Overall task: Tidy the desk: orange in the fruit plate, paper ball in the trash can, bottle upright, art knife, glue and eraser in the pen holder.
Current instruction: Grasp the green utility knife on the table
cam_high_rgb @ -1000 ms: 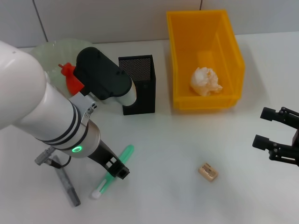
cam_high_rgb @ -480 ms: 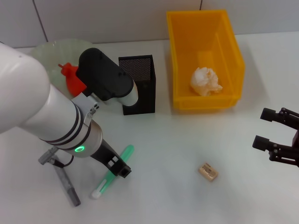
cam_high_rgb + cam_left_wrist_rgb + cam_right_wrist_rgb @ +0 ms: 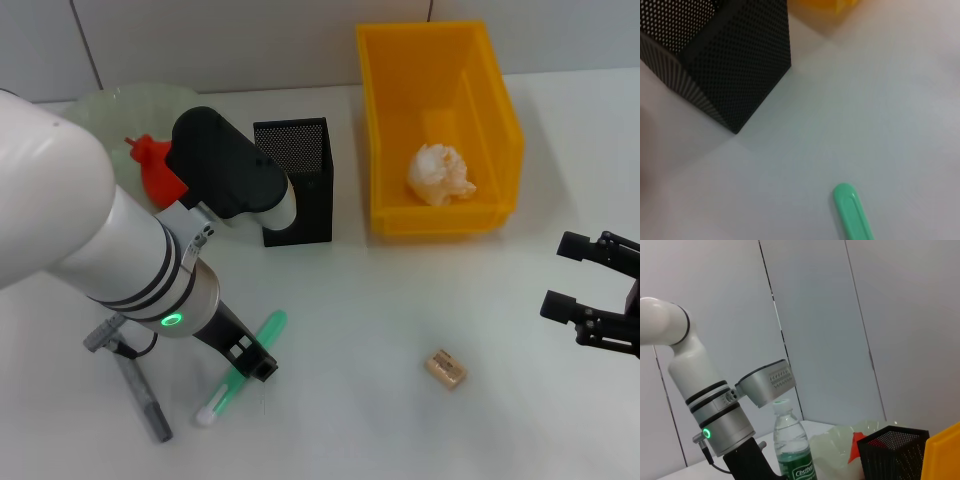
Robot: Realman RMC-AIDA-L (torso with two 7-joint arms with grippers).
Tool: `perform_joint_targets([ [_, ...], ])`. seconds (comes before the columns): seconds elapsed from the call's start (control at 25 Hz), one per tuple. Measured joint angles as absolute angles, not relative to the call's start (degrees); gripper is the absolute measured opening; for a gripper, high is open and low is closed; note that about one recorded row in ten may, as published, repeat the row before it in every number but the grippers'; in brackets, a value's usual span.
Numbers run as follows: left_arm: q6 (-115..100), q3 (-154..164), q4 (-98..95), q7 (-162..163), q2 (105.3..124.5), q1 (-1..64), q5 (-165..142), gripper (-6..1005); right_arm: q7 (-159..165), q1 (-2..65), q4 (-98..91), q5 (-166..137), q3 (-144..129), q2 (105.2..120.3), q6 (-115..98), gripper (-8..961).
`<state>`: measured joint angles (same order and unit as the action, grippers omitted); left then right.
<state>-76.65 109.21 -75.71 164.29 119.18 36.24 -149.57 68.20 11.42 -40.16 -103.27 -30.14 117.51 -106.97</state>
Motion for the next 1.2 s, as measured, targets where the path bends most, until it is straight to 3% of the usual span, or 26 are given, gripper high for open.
perform_joint_targets([
  [0.28, -76.77, 110.24, -75.66, 164.27, 119.18, 36.68, -149.54, 532, 68.2, 11.42, -40.16, -103.27, -30.14, 117.51, -106.96, 838],
  [0.52, -76.71, 110.5, -75.58, 164.4, 119.18, 36.74, -149.51, 342, 68.2, 11.42, -40.16, -103.27, -30.14, 117.51, -106.99, 838],
  [1.2, -77.01, 110.6, -74.26, 164.31, 119.18, 37.03, -148.79, 348, 68.21, 11.17, -40.08, -103.27, -30.24, 117.68, -107.28, 838],
])
